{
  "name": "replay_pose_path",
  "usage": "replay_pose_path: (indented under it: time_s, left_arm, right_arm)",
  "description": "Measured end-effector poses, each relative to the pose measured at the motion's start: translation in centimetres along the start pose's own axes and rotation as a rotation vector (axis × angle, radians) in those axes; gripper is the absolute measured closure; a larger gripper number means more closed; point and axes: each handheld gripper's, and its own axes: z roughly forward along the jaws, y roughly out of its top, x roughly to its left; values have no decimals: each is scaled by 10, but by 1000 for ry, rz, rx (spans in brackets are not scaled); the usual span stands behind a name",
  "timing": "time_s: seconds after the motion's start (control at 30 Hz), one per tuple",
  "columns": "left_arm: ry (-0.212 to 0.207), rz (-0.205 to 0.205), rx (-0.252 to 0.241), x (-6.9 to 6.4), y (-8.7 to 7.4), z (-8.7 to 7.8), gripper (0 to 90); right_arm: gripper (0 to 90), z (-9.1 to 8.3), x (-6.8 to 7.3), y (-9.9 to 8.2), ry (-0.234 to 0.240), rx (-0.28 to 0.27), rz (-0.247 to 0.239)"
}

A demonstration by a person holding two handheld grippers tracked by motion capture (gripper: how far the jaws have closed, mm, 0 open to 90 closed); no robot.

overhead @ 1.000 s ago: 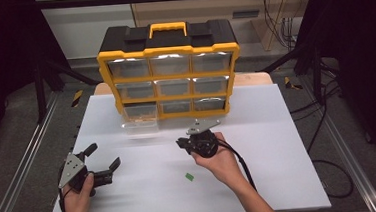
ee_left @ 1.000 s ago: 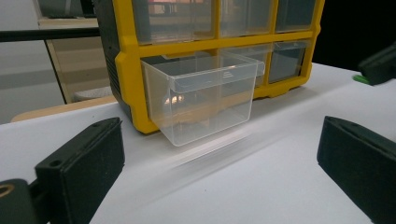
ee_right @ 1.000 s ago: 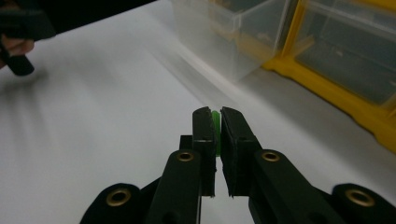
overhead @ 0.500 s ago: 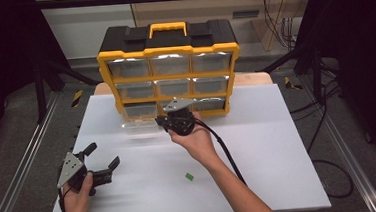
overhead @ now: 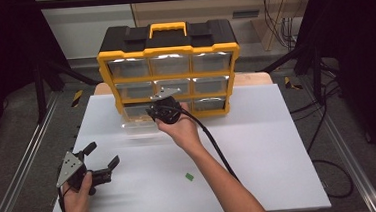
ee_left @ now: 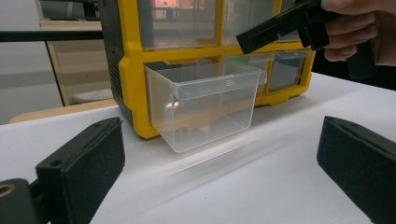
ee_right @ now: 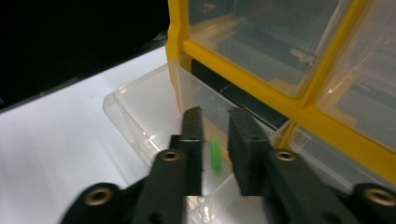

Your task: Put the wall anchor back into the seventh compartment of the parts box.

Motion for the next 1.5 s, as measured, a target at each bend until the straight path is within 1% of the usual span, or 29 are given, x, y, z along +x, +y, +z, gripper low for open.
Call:
replay_pose_path:
  time_s: [0.07,0.1,0.13,0.2,0.23,0.3,0.43,0.53,0.57,0.63,0.7,0.73,0.8,0.9,0.97,1.0,1.03,1.13,1.37,1.5]
  left_arm:
    - [1,-1,0,1,0,0,9]
    - [1,-1,0,1,0,0,9]
    - [2,-2,0,1,0,0,9]
    - [2,-1,1,1,0,0,10]
    - [2,1,2,1,0,0,9]
    - [2,1,2,1,0,0,9]
    - [3,1,3,0,0,0,9]
    - [4,3,3,1,0,-1,9]
    - [4,3,3,1,0,-1,9]
    - [4,2,2,1,0,-1,9]
    - [5,2,4,1,0,-1,9]
    - [5,3,3,1,0,-1,9]
    - [5,3,4,1,0,-1,9]
    - [4,3,4,0,0,0,9]
    - [4,4,5,0,0,0,9]
    - [4,4,5,0,0,0,9]
    - [2,6,4,0,0,-1,9]
    - [2,6,2,0,0,-1,9]
    - [-4,12,-5,-1,0,-1,7]
    - [-4,13,-3,-1,0,-1,7]
  right_arm:
    - [664,-3,1,1,-8,-9,-3]
    - [617,-6,2,2,-15,-9,-7]
    - [570,-9,4,3,-20,-2,-4]
    - [526,-13,7,4,2,14,-21]
    - [495,-16,9,4,2,23,-31]
    - [396,-22,14,4,-4,32,-51]
    - [270,-32,23,4,-22,62,-86]
    - [206,-40,27,2,-30,88,-101]
    - [206,-40,27,2,-30,88,-101]
    - [171,-46,31,-5,-35,108,-104]
    - [164,-49,32,-8,-36,118,-109]
    - [149,-55,34,-16,-33,131,-103]
    - [142,-60,35,-21,-36,140,-102]
    - [134,-68,33,-29,-37,150,-85]
    - [131,-74,32,-34,-41,156,-82]
    - [131,-74,32,-34,-41,156,-82]
    - [126,-79,31,-39,-45,166,-79]
    - [120,-85,31,-46,-45,176,-67]
    - [106,-95,30,-64,-49,212,-54]
    - [104,-99,29,-70,-52,222,-47]
